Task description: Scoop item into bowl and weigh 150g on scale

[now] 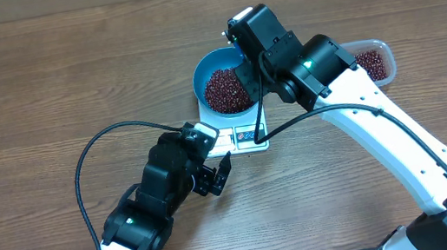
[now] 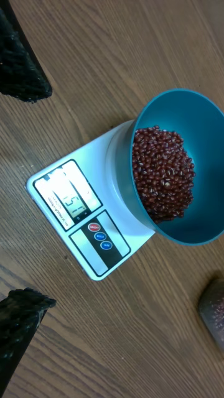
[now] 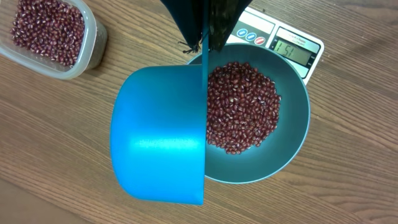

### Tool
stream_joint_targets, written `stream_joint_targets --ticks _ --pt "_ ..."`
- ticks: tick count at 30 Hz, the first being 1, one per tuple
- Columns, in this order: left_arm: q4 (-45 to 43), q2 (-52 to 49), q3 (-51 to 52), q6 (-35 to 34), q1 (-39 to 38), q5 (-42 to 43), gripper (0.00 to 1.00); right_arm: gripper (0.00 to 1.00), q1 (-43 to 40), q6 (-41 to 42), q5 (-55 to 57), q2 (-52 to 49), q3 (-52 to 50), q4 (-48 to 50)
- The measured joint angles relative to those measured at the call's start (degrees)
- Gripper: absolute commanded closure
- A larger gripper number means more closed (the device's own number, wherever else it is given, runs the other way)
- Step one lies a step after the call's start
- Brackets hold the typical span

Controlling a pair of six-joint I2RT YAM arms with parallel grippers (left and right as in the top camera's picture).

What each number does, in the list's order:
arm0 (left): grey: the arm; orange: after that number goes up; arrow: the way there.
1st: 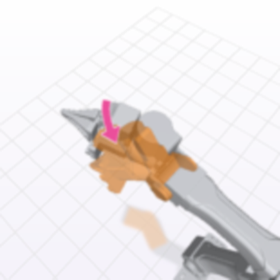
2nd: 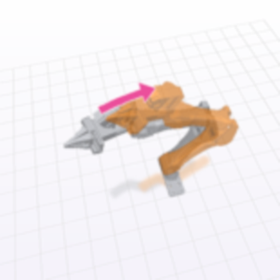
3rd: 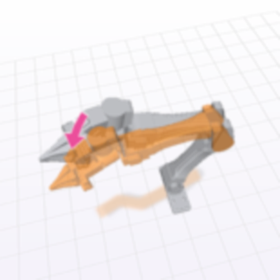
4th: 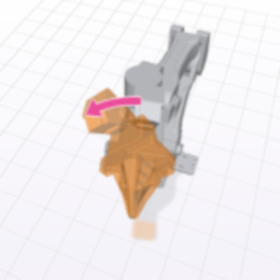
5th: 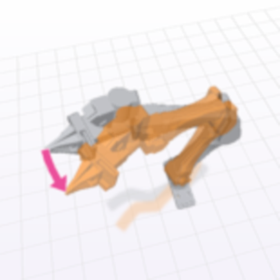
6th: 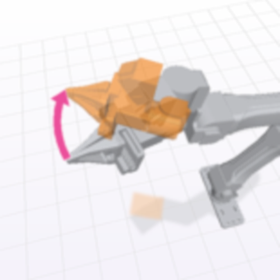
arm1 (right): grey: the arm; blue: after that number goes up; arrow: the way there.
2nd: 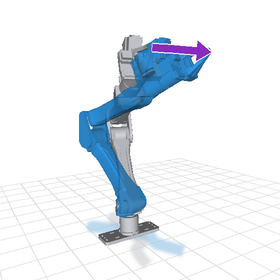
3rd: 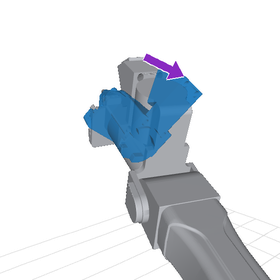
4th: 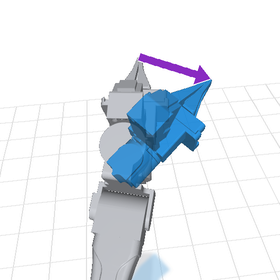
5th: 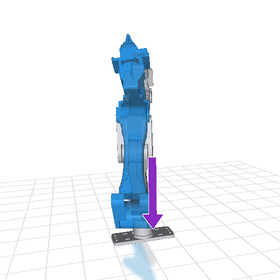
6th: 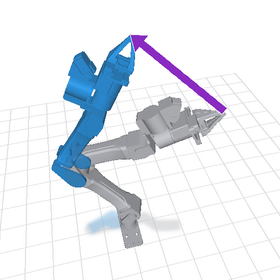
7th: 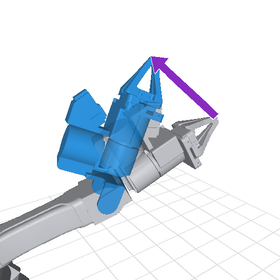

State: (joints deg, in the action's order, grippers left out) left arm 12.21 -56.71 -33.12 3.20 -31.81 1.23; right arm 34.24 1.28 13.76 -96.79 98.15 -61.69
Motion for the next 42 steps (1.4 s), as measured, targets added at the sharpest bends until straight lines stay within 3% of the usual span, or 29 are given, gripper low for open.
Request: stream_joint_targets --ticks 22,42 --pt "0.0 0.0 0.0 0.0 0.0 0.0 0.0 0.96 -0.02 0.02 -0.83 -0.13 0.0 -0.42" --pt "0.02 0.0 0.0 0.0 0.0 0.0 0.0 0.96 0.0 0.02 -5.03 -8.9 0.0 2.78"
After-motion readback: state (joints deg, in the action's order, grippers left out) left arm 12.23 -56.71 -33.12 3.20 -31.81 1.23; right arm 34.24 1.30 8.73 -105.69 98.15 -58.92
